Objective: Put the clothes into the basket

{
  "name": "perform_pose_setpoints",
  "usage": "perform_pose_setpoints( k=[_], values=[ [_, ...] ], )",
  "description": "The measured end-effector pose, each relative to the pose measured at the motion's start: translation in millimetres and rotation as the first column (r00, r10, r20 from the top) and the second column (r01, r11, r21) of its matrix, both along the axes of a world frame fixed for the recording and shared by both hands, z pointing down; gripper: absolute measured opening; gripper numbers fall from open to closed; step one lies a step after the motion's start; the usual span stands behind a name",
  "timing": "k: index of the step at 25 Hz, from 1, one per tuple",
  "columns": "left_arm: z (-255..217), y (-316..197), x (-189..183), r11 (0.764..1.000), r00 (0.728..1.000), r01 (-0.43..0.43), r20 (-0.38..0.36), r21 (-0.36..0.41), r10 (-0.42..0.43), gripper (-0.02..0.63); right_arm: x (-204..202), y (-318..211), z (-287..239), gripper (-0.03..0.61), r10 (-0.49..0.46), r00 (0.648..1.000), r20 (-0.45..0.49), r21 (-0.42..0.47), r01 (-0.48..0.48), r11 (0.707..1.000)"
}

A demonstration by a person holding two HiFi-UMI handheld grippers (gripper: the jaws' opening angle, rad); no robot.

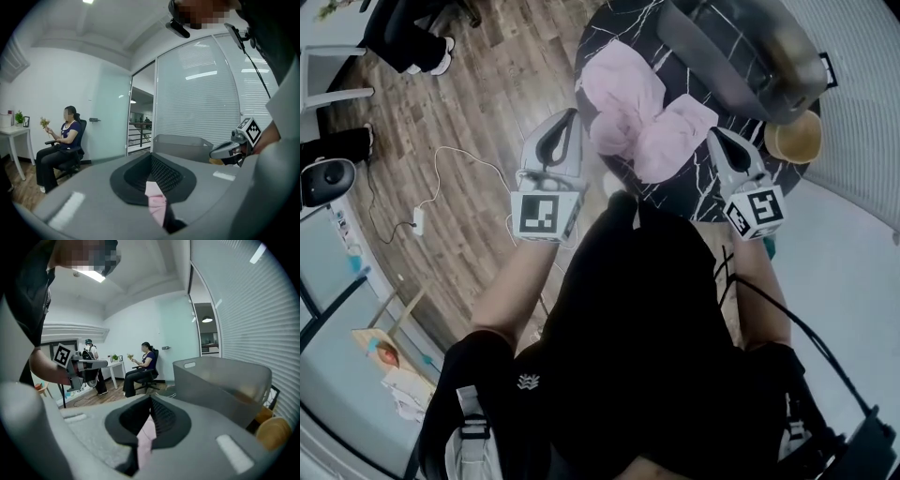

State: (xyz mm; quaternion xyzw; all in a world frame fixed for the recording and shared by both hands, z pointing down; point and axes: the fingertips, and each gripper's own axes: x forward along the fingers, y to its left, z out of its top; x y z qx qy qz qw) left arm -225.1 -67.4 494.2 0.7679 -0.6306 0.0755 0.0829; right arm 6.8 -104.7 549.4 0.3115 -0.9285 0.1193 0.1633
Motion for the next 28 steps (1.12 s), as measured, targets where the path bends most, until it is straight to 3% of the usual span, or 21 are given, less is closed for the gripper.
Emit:
perform_pose_setpoints(
  k=[3, 7, 19, 28],
  values=[
    [9.5, 3.1, 5.6, 1.0, 1.0, 0.016, 0.003, -0.006, -0.016, 0.006, -6.2, 4.8, 27.5, 0.006, -0.054, 0.999, -0.005, -0.038, 0.054, 0.998],
    [34.3, 0.5, 12.6, 0.999, 0.999, 0.026, 0.02, -0.048, -0.025, 0.006, -11.9, 6.6, 63.0, 0.06, -0.081, 0.997, 0.0, -0.09, 0.081, 0.993],
    [73.7, -28.3, 31.1, 0.995, 1.0, -0.006, 0.022, -0.099, 0.009, 0.006, -33.4, 15.2, 136.4, 0.42, -0.172, 0.984, -0.036, -0.199, 0.162, 0.967],
    [88.0, -34.2, 27.3, 0.99, 0.999, 0.009, 0.032, -0.138, -0.004, 0.006, -36.8, 10.5, 182.0, 0.437, -0.17, 0.983, -0.069, -0.281, 0.144, 0.949]
  ],
)
